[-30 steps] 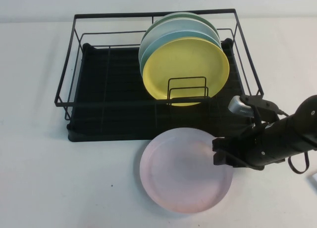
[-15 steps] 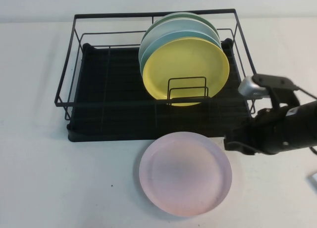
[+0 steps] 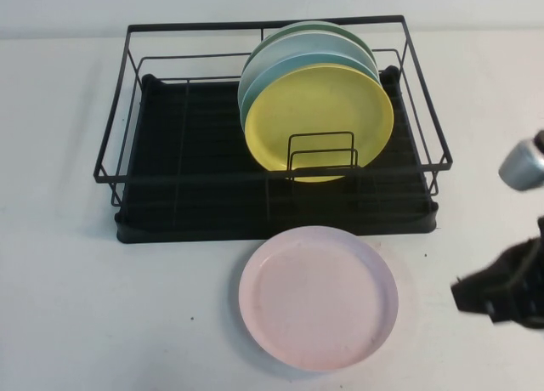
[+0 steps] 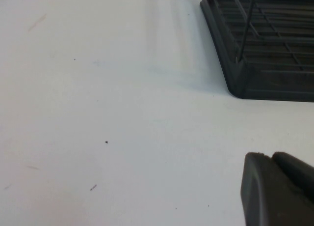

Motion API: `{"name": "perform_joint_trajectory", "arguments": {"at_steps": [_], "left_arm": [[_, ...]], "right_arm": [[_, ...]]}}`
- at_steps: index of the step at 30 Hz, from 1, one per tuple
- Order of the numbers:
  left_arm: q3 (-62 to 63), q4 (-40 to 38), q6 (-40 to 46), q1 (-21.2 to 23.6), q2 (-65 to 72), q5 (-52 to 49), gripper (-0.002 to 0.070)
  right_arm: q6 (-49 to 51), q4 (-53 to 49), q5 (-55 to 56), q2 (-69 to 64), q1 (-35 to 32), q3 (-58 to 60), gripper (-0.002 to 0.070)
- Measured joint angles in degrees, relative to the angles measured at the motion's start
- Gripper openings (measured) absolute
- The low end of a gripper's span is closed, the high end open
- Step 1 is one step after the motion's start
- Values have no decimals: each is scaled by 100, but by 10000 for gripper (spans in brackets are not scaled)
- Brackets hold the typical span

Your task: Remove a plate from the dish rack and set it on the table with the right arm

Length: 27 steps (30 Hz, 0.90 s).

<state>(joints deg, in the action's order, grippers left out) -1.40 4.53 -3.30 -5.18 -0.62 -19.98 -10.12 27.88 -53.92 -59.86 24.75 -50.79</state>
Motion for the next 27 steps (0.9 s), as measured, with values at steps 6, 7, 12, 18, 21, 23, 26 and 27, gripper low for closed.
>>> {"name": "perform_joint_trajectory", "arguments": {"at_steps": [6,7,12,18,21,23,26,27], "left_arm": [[0,0,0,0,0,0,-4],[0,0,0,0,0,0,-4],[0,0,0,0,0,0,-4],[0,0,0,0,0,0,-4],[0,0,0,0,0,0,-4],[0,0,0,0,0,0,-4],[0,0,0,0,0,0,-4],[0,0,0,0,0,0,-4]], "right_arm": [[-76,-148,-784,191,0,0,-17],[-236,-205,-798,190,0,0,-18],[-1061,-401,-31,214,0,292,-18],[-1282,-604,2116,1223,-499,1889,-18],[-1293,-604,3440,2091,-1010,2949,-18],[-1293,-592,4196,2756,-1329,3659,-18],[-1295,-563,5089,3645,-1746,4496,-18],[-1295,-549,5277,3935,-1850,4685,-18]]}}
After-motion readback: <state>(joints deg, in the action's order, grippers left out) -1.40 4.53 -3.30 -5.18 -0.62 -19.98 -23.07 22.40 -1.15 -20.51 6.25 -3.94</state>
